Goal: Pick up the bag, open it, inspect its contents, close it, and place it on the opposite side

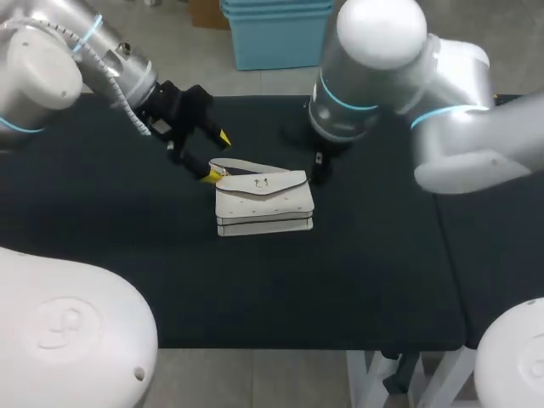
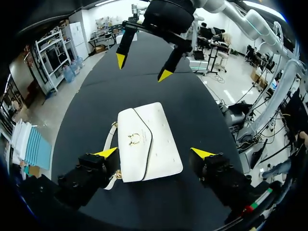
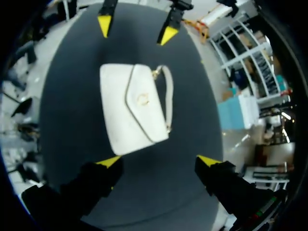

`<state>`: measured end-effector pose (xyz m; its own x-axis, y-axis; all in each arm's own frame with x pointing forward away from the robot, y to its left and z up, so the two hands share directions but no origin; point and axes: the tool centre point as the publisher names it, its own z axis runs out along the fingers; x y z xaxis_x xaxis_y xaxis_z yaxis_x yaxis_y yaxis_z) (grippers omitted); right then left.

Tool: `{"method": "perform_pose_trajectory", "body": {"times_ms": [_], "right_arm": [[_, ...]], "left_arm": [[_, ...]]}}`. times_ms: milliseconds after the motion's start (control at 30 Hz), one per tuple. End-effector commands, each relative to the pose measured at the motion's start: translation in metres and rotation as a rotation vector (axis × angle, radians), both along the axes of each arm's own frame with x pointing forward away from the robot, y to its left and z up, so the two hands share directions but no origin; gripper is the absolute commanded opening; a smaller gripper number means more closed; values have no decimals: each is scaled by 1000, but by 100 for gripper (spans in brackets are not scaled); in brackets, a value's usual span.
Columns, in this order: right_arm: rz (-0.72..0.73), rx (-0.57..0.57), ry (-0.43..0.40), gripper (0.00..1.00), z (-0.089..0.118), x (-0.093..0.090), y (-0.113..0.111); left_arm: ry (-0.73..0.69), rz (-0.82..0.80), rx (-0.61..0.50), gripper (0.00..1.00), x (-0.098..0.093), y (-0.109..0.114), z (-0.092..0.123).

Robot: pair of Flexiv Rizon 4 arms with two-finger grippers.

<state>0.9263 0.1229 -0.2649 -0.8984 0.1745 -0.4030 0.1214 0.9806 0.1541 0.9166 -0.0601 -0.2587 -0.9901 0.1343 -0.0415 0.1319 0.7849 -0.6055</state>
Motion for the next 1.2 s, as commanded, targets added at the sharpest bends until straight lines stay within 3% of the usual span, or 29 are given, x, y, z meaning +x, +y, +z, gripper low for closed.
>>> {"method": "perform_pose_trajectory", "body": {"times_ms": [33,200,267,367,467,567,667,900,967,1033,1200], "right_arm": [[12,6,84,100,3,1,-1],[12,6,84,100,3,1,-1],[-138,29,168,100,6,17,7],[-365,136,405,100,13,30,4],[-545,186,530,100,10,36,-6],[-622,227,632,100,7,39,-12],[-686,259,707,100,5,39,-17],[-936,449,737,100,4,28,-33],[-1022,514,699,100,3,20,-36],[-1044,559,596,100,2,7,-36],[-1044,559,596,100,2,7,-36]], "left_arm": [[51,-39,27,100,4,-2,2],[51,-39,27,100,4,-2,2],[175,99,-71,100,8,-10,9],[400,423,-108,100,13,-16,23],[517,732,-83,100,9,-17,21],[649,858,-95,100,4,-12,24],[683,991,-100,100,2,-5,26],[779,1149,-175,100,-8,11,22],[683,1194,-137,100,-16,9,19],[683,1194,-137,100,-16,9,19],[683,1194,-137,100,-16,9,19]]}}
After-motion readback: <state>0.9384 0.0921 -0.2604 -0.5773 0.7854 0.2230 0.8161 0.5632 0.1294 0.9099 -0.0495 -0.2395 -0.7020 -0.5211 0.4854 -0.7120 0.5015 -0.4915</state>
